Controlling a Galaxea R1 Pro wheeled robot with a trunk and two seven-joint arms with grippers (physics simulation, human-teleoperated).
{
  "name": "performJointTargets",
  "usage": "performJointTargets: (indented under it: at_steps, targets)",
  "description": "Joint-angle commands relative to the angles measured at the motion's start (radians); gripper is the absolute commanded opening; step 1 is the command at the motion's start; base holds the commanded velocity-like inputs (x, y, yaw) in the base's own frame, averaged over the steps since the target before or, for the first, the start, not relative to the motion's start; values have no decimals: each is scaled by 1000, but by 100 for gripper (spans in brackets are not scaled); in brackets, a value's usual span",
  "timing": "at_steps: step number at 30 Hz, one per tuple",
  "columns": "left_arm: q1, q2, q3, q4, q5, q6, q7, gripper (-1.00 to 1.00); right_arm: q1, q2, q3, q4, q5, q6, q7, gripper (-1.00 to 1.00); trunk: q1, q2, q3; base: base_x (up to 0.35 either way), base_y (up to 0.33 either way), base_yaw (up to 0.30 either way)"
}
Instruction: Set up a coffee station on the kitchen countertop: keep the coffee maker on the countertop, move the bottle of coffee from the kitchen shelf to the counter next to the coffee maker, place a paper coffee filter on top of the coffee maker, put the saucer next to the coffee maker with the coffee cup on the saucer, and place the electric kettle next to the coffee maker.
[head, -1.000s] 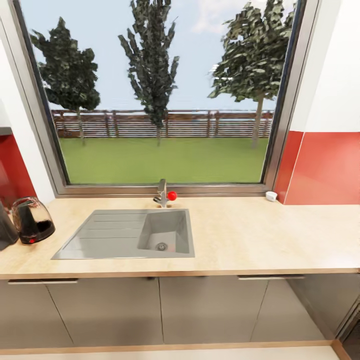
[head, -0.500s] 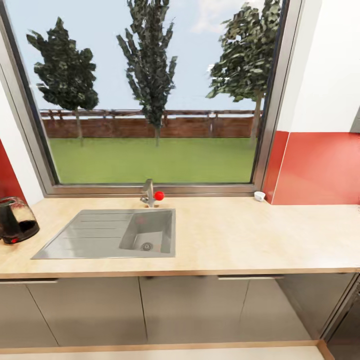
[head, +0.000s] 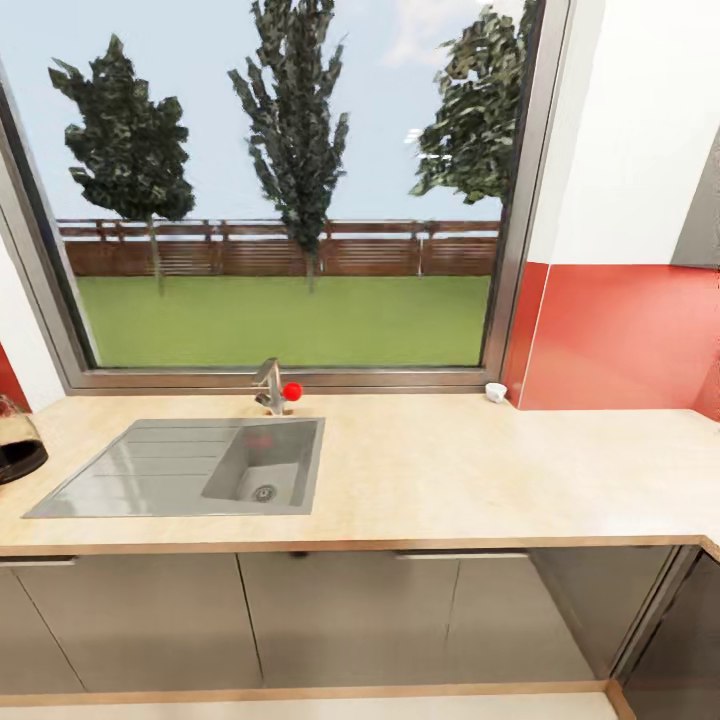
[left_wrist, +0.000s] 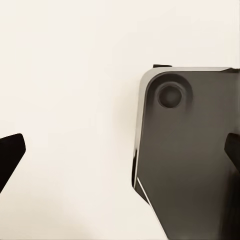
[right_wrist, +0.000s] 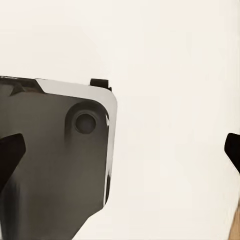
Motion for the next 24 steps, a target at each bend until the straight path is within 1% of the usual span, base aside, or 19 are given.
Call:
performJointTargets:
  at_steps: [1, 15, 21, 24]
  targets:
    - [-1, 0, 8, 3, -11, -6, 5, 100, 0, 0, 8, -1, -11, 4, 3, 100, 0, -1, 0, 0, -292, 0]
    - [-1, -5, 6, 3, -11, -6, 8, 100, 0, 0, 8, -1, -10, 4, 3, 100, 0, -1, 0, 0, -292, 0]
    - [0, 4, 8, 3, -11, -6, 8, 100, 0, 1, 8, -4, -12, 5, -1, 100, 0, -1, 0, -5, -292, 0]
    - [2, 7, 9, 3, -11, -5, 6, 100, 0, 2, 7, -5, -13, 4, -1, 100, 0, -1, 0, -93, -280, 0]
